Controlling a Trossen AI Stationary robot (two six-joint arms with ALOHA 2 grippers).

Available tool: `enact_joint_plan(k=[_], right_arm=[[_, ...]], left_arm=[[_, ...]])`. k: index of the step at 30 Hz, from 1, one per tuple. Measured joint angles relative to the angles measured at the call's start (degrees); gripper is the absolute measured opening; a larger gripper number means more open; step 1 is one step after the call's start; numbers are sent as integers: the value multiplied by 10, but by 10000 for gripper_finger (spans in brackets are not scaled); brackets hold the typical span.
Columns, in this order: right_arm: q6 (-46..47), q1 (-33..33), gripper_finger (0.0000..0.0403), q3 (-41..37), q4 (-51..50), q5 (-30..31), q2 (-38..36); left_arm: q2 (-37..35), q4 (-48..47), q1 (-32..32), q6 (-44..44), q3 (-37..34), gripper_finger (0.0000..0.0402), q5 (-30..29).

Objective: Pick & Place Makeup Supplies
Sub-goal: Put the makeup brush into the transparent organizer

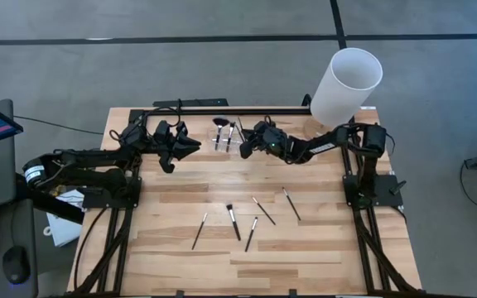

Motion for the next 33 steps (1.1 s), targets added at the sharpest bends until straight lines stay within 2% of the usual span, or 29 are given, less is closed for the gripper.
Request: enact_joint_plan(k=[18,33], right_arm=[[34,-1,17,0,-63,2,0],[51,-8,48,1,-67,0,0]], left_arm=[[0,0,0,0,0,76,0],[0,0,0,0,0,76,-2]])
